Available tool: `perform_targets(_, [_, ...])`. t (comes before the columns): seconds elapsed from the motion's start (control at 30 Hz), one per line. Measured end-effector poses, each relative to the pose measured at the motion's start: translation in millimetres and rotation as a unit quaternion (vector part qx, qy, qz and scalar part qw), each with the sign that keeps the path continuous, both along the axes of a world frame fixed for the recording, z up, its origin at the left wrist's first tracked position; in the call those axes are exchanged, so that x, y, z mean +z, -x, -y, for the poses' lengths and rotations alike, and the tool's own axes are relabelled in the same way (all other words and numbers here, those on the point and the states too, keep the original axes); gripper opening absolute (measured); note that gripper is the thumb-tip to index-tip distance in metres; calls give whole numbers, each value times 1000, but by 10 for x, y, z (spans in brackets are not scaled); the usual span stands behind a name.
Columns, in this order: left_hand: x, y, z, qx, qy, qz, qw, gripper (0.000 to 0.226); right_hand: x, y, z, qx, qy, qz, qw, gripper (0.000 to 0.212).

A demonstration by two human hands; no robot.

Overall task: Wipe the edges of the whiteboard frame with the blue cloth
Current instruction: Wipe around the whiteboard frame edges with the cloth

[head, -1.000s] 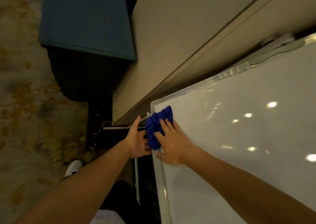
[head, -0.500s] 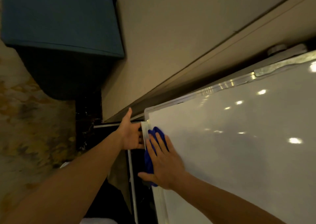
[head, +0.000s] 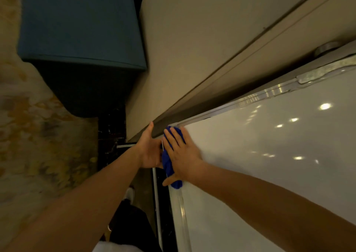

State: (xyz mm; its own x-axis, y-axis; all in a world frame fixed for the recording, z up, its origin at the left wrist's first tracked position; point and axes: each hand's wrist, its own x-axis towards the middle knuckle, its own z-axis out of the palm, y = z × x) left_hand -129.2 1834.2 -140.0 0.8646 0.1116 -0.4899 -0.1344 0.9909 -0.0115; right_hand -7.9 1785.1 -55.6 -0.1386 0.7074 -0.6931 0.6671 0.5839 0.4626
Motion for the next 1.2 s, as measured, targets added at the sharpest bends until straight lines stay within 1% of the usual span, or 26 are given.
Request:
perform_targets(0.07, [7,4,0,10,-2,-1,1000,109,1,4,-232,18,4,2,1000,135])
perform_targets(0.13, [19,-8,-11,17,-8,-23,1000,109,6,-16,-363,46,16,2,999,133])
perform_targets(0.23, [127,-130,11,16,-15,-79,997,107,37,-84,-433,73,48,33,996,129])
perform_targets(0.33, [194,-317,30,30,-39,-142,989,106,46,-121,-527,80,50,61,994,119])
perform_targets(0.43, [273,-405,47,32,-33,-168,985,105,167,-146,-497,59,25,43,997,107])
perform_targets(0.5, [291,-414,55,19,-29,-146,989,106,331,-196,-454,44,4,32,998,103])
perform_targets(0.57, [321,-417,-24,-4,-37,-134,990,106,531,-292,-437,13,-45,20,999,101])
perform_targets(0.63, [332,-447,-114,-17,-67,-194,979,101,756,-375,-425,-15,-86,8,996,99])
perform_targets(0.7, [397,-485,-234,-6,-124,-254,959,88,1021,-448,-400,-41,-138,9,990,100])
perform_targets(0.77, [553,-548,-398,12,-232,-271,934,66,1296,-557,-414,-82,-213,4,974,100])
perform_targets(0.8, [641,-579,-466,-1,-313,-272,910,56,1397,-601,-429,-102,-252,-3,962,99])
perform_targets(0.83, [699,-620,-521,-20,-392,-275,878,49,1466,-612,-444,-118,-283,-7,952,98])
perform_targets(0.87, [698,-667,-523,-45,-451,-297,841,47,1481,-589,-448,-131,-295,-15,946,96])
perform_targets(0.9, [676,-711,-543,-44,-484,-316,815,45,1438,-530,-459,-146,-299,-18,943,93])
perform_targets(0.93, [712,-752,-592,-77,-534,-321,778,43,1330,-453,-469,-156,-300,-21,941,92])
perform_targets(0.97, [774,-790,-608,-131,-604,-339,710,42,1195,-370,-486,-162,-296,-24,941,90])
perform_targets(1.0, [794,-786,-639,-156,-624,-337,688,41,1093,-297,-515,-169,-285,-26,943,89])
perform_targets(1.03, [771,-762,-686,-190,-604,-320,705,39,1038,-235,-531,-181,-275,-21,944,88])
perform_targets(1.07, [777,-716,-697,-180,-548,-301,759,36,1045,-220,-528,-188,-276,-11,942,87])
perform_targets(1.1, [794,-682,-711,-161,-520,-290,787,34,1102,-240,-520,-188,-290,5,938,86])
perform_targets(1.13, [833,-648,-708,-149,-518,-270,798,38,1196,-269,-519,-191,-316,17,929,84])
perform_targets(1.17, [871,-636,-735,-154,-525,-261,795,48,1313,-316,-520,-196,-356,18,914,82])
perform_targets(1.2, [916,-625,-748,-186,-529,-255,788,60,1445,-367,-514,-207,-403,13,891,80])
